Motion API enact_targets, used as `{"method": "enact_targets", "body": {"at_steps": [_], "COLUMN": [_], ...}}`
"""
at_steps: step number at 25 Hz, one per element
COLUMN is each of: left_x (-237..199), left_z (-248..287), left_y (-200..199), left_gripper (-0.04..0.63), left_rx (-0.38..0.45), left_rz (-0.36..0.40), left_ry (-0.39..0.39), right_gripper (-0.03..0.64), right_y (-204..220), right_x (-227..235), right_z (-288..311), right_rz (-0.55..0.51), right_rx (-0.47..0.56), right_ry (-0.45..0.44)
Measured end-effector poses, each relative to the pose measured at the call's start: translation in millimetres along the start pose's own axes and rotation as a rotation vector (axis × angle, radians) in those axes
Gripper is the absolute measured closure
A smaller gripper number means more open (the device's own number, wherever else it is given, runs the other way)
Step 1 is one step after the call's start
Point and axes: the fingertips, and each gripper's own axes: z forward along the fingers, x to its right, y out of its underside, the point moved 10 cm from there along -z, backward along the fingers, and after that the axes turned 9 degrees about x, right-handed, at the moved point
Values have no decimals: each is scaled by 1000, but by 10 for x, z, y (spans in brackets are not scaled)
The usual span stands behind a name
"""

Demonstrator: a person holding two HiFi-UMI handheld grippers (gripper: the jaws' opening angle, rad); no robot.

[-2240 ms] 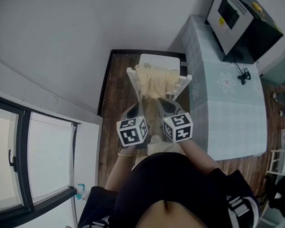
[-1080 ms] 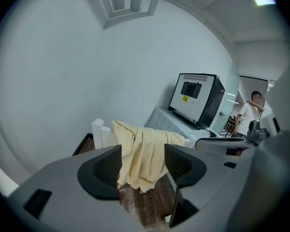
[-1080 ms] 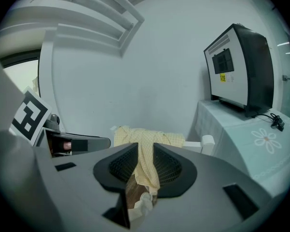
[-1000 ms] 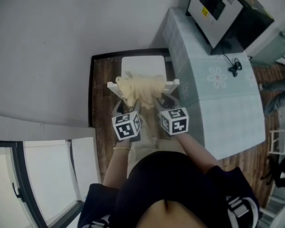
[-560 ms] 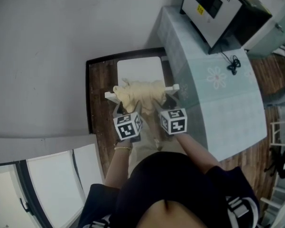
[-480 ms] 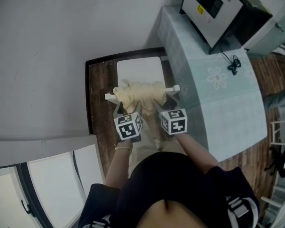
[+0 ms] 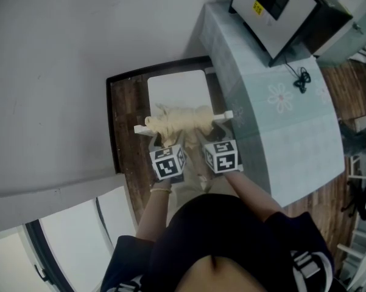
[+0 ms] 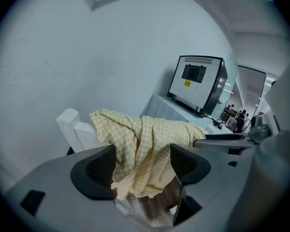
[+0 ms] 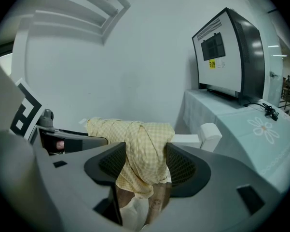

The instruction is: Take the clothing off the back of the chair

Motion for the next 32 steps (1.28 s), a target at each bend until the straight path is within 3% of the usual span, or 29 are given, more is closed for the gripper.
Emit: {"method": "enact_targets", "body": {"at_steps": [12,19,27,32], "left_x": [9,52,118,170], "left_z": [101,112,102,88], "left_y": [3,-7,-37,-44], "left_gripper": [267,353,462,496], "left_rx": [-30,-54,-74,-75], "left_rz": [-4,2,21,38], "left_ry": [-1,19,12,7], "right_gripper": [364,379,440,482], "right_y": [39,2,-4,5], "right_x": [0,-21,9,24], "right_z": [70,52,33,19], "right_rz": [-8,0,20,29], "right_rx": [-16,-25,-38,-36], "right_ry": [61,54,43,35]}}
